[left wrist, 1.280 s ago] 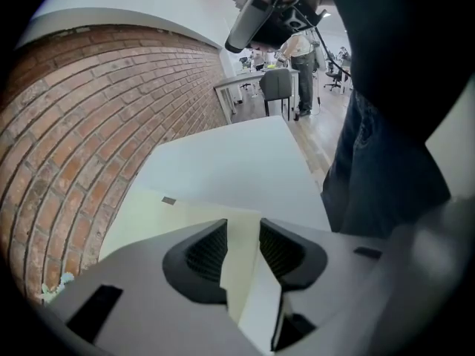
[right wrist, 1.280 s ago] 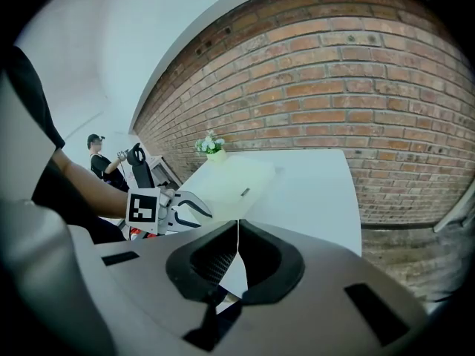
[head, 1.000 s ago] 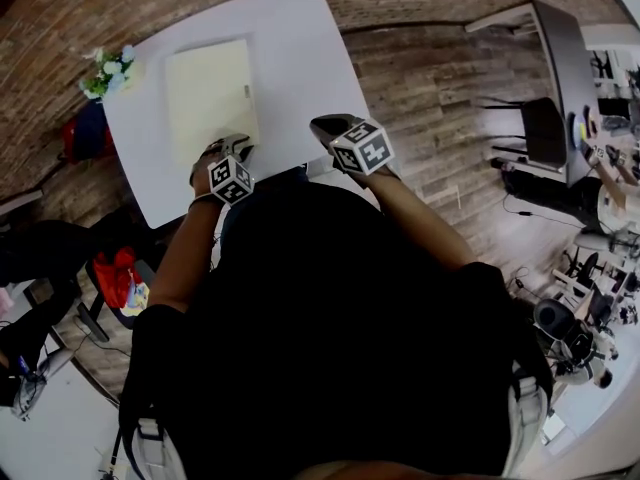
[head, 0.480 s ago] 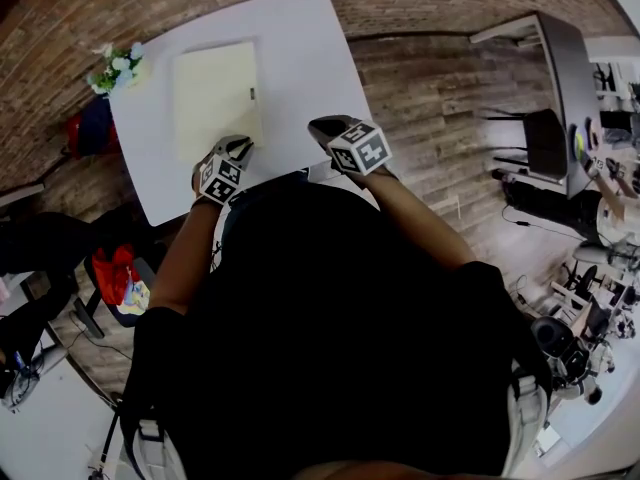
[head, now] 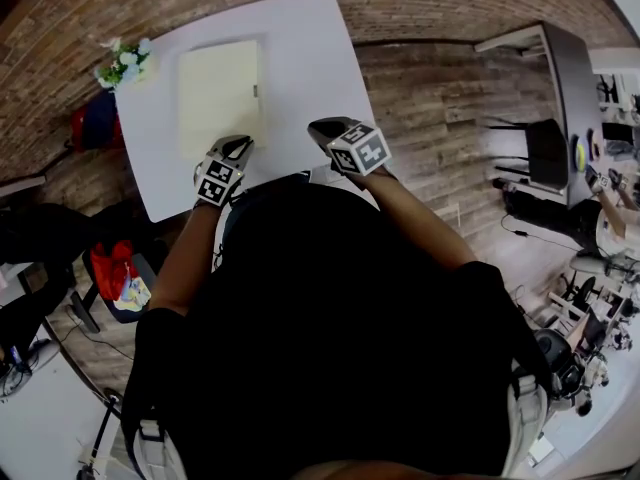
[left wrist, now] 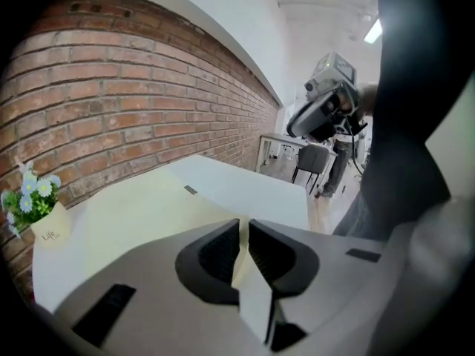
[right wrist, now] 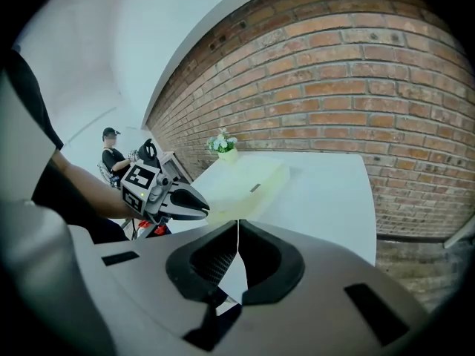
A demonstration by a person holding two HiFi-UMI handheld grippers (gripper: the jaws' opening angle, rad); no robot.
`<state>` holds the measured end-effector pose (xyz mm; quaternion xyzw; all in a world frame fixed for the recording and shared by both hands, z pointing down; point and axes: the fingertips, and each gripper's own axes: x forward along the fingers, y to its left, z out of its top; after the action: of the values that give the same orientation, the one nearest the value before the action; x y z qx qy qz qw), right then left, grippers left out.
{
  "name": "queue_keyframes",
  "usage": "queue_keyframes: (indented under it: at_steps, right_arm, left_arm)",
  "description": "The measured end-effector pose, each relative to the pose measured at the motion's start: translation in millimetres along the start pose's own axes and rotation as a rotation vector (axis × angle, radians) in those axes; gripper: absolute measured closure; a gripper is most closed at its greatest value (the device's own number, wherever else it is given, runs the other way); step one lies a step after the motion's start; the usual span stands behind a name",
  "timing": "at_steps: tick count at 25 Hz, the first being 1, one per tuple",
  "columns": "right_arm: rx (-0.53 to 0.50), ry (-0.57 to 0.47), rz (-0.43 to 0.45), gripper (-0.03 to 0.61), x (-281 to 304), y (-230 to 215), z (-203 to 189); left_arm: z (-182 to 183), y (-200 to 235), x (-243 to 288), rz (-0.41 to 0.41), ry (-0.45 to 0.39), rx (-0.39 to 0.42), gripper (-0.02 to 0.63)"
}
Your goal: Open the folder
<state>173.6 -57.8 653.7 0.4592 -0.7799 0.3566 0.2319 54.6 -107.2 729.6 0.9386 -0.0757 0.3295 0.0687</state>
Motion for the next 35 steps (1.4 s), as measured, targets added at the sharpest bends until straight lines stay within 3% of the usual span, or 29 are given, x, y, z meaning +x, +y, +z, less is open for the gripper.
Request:
queue_keyframes:
  at_steps: [3,17,35]
  right_arm:
    - [-0.002,0.002,0.001,0.551,-0.1,-1.4,0.4]
    - [-0.036,0.027,0.045,0.551,13.2,-4.0,9.3]
    - [-0.114,0.037,0.099,0.551,28.7,-10.1,34.1]
  left_arm:
    - [4.8,1.2,-1.5,-0.001,-0.032,-0.042,0.571]
    - [17.8,6.7,-16.5,0.022,-0.107,-0.082,0.569]
    - [33.7,17.1,-55.0,0.132,-0.203,-0.161,0.571]
